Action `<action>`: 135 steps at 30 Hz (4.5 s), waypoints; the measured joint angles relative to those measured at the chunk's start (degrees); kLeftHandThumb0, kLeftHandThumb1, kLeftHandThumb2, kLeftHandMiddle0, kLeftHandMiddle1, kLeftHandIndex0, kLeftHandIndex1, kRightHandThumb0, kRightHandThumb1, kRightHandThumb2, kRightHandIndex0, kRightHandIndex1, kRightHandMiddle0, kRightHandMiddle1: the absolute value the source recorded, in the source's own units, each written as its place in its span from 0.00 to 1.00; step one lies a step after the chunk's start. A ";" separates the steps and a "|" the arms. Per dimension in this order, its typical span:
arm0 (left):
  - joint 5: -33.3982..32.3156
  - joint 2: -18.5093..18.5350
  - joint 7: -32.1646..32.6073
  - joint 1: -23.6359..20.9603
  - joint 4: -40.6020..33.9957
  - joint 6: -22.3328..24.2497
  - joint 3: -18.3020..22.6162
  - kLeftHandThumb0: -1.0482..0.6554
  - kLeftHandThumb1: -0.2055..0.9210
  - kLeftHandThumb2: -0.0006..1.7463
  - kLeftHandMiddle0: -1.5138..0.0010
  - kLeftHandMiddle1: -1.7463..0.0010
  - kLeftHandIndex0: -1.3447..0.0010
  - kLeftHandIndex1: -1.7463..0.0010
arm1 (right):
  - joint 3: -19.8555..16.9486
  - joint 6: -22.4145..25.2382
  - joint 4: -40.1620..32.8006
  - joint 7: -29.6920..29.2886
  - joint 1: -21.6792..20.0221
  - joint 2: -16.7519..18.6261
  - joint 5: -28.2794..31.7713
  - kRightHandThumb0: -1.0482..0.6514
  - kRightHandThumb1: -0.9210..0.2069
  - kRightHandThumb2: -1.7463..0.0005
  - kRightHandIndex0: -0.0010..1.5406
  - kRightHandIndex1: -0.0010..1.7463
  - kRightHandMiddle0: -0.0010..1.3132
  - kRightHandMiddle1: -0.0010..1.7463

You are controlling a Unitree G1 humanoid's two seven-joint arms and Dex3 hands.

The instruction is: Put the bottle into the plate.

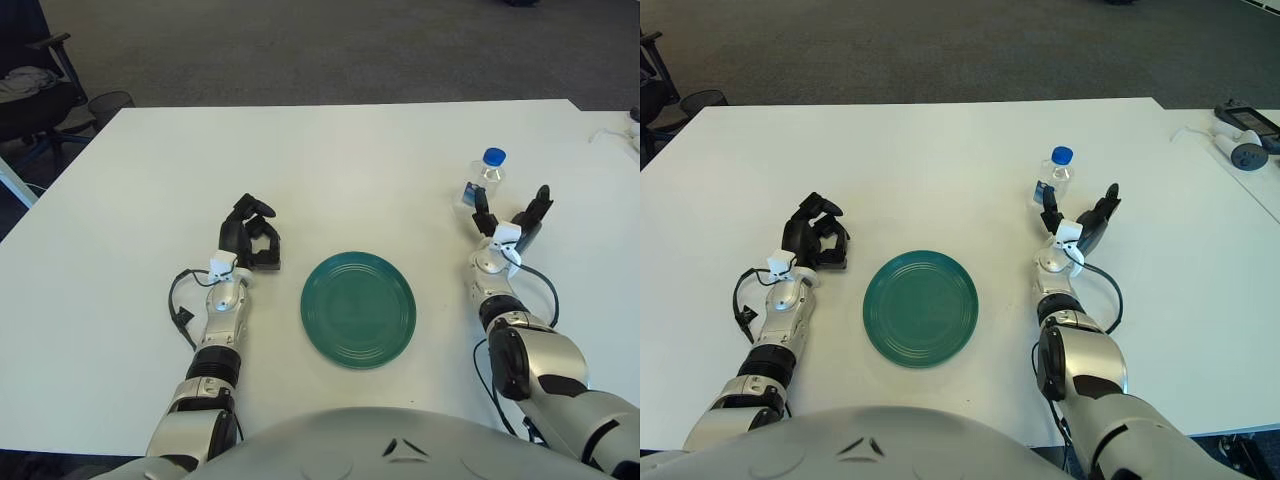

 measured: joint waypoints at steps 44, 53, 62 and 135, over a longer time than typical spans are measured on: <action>-0.29 0.31 -1.07 0.09 -0.03 0.02 0.11 0.61 0.15 0.97 0.41 0.04 0.51 0.00 | 7.40 2.61 -0.21 0.34 -0.25 1.77 -5.48 0.05 0.00 0.88 0.07 0.10 0.00 0.29; -0.22 0.41 -0.96 -0.05 0.21 -0.03 0.11 0.61 0.15 0.97 0.41 0.04 0.51 0.00 | 7.65 3.65 0.13 0.20 -0.80 1.62 -5.70 0.04 0.00 0.86 0.07 0.12 0.00 0.31; 0.18 0.44 -0.50 -0.15 0.27 0.02 0.11 0.61 0.14 0.98 0.41 0.04 0.50 0.00 | 7.55 5.47 1.48 2.49 -2.44 0.93 -5.65 0.04 0.00 0.87 0.06 0.13 0.00 0.29; -2.07 1.09 -0.89 -1.78 3.93 -2.17 2.23 0.62 0.13 0.98 0.40 0.05 0.50 0.00 | -0.36 1.35 2.77 9.70 -3.62 -0.67 -0.01 0.56 0.64 0.17 0.83 1.00 0.86 1.00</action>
